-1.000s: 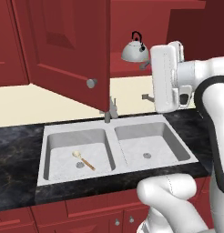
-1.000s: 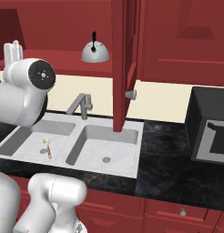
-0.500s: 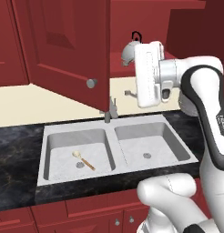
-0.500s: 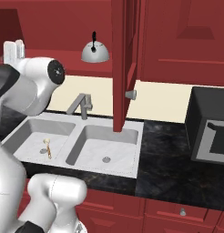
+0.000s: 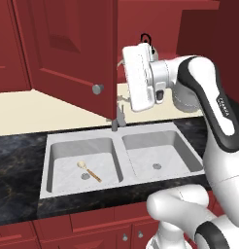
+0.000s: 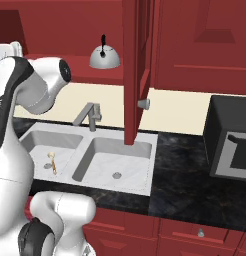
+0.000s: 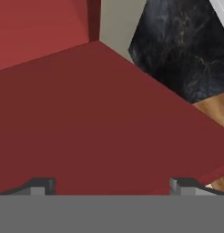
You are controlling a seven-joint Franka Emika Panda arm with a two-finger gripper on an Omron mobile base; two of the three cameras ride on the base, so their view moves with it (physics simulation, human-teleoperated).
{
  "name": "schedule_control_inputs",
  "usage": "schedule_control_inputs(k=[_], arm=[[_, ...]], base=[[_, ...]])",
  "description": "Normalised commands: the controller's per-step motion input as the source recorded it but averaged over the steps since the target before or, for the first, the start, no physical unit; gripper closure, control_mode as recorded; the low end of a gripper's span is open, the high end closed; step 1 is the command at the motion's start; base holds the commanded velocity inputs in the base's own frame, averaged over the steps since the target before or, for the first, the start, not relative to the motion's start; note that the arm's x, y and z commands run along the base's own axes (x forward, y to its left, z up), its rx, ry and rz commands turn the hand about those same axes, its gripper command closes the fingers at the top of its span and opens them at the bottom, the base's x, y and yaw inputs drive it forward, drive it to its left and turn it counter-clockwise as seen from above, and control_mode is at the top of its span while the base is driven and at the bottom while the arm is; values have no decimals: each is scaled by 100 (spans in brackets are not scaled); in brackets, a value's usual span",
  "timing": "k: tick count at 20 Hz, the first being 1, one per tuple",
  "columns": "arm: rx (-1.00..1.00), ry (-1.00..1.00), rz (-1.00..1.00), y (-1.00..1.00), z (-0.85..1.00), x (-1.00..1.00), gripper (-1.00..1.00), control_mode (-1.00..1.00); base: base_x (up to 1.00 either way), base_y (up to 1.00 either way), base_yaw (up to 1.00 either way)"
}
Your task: Open the cabinet, pick the kettle from the cabinet, and place it in the sink.
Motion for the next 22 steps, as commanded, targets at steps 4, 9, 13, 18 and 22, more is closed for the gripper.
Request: schedule_control_inputs(k=[4, 9, 13, 18, 22], arm=[[0, 0, 17, 39, 0, 5, -100, -100], [0, -3, 20, 45, 0, -19, -100, -100], [-1, -13, 13, 60, -1, -30, -100, -100], [-7, -22, 1, 71, -5, -23, -100, -100], [-8, -24, 0, 72, -6, -14, -100, -100]], base=[[0, 0, 0], [0, 0, 0], [0, 0, 0], [0, 0, 0], [0, 0, 0]])
